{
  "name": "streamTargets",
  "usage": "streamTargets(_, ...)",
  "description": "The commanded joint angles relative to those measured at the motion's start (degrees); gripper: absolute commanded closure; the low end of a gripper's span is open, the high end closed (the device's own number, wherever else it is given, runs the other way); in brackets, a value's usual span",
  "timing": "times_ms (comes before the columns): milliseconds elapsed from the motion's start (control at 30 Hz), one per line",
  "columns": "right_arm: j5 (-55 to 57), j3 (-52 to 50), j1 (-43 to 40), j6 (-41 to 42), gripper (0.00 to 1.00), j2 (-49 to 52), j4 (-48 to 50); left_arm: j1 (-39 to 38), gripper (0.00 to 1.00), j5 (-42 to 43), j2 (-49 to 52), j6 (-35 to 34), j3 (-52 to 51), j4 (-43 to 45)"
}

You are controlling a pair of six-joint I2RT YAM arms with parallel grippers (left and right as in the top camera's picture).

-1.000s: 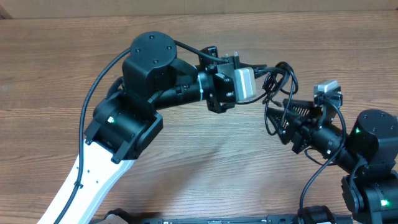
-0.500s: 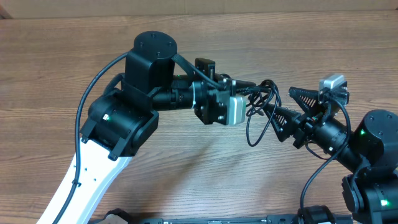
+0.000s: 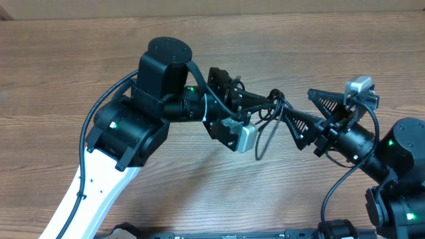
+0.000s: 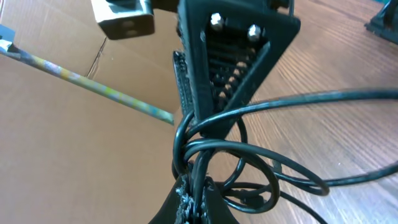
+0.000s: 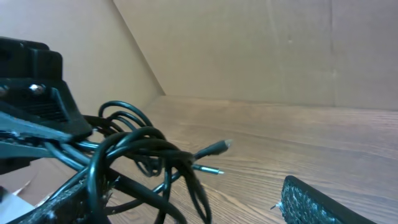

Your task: Untangle cables

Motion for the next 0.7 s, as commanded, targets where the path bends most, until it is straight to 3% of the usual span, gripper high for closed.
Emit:
streamTargets(0,-1.38,0.00,-0.15,1.53,0.13,-0.37,0.63,0.15,0.96,-0.07,-0.76,3.43,1.07,0.02)
streamTargets(533,1.75,0.00,-0.15,0.85,0.11,-0.37,-4.22,0.15,0.96,-10.40,-0.76,4.98,1.07,0.74)
streamTargets(667,1.68,0.00,-0.15,1.14,0.09,-0.37,-2.54,0.13,0.96,-9.88,-0.76,10.47,1.07,-0.74)
